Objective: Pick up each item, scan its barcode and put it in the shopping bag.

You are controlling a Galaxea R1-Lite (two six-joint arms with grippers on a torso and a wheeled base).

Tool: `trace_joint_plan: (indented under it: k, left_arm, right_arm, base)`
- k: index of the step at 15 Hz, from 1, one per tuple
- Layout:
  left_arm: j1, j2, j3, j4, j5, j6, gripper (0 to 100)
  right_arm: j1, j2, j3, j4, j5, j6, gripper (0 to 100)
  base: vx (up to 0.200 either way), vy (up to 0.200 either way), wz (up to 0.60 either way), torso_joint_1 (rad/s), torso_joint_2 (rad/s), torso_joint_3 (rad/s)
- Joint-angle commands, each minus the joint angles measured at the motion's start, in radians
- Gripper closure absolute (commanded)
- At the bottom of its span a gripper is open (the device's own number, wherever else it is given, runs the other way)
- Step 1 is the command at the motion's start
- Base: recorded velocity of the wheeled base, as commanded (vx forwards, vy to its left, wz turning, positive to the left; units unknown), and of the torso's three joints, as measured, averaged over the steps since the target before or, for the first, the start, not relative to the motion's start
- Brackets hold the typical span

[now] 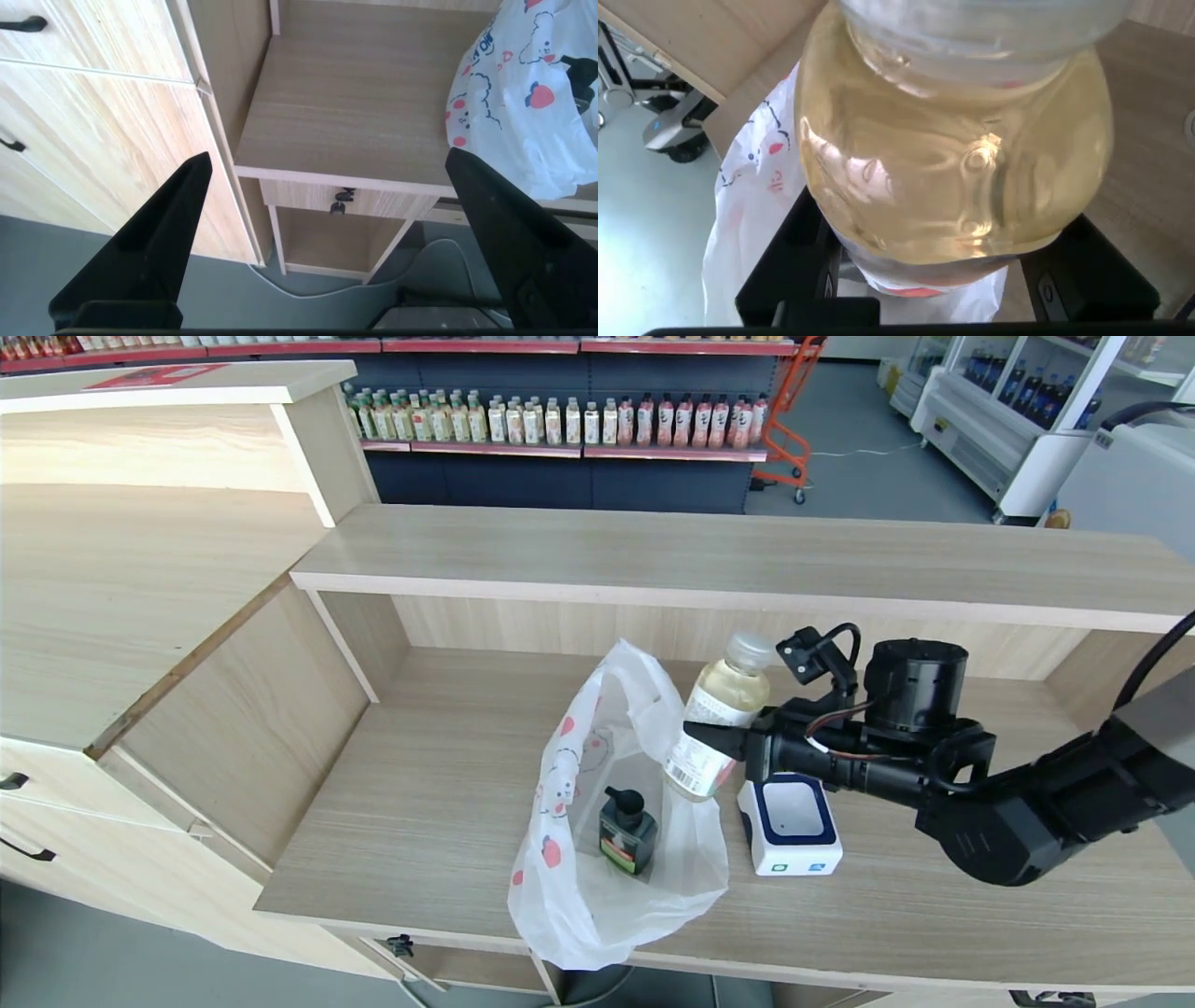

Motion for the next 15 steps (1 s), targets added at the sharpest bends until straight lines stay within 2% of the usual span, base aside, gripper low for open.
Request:
trace_joint_plan:
  k: [1, 5, 10, 15]
  left_arm:
    - [0.000, 0.000, 0.000, 0.000, 0.000, 0.000, 0]
    - [0.000, 0.000, 0.000, 0.000, 0.000, 0.000, 0]
    - [0.000, 0.000, 0.000, 0.000, 0.000, -0.002, 0]
    - [0.000, 0.000, 0.000, 0.000, 0.000, 0.000, 0]
  right_arm:
    - [0.020, 0.175, -0.156, 0.002, 0.001, -0.002, 100]
    - [0.032, 0.314, -0.337, 0.011, 0.001, -0.004, 100]
    - [0.054, 0.426, -0.434, 0.011, -0.004, -0.014, 100]
    - [0.054, 0.512, -0.535, 0.025, -0.006, -0.116, 100]
  base:
    - [0.000, 0.000, 0.00, 0.000, 0.00, 0.000]
    - [0.000, 0.000, 0.00, 0.000, 0.00, 0.000]
    - [0.000, 0.000, 0.00, 0.000, 0.00, 0.000]
    - [0.000, 0.000, 0.00, 0.000, 0.00, 0.000]
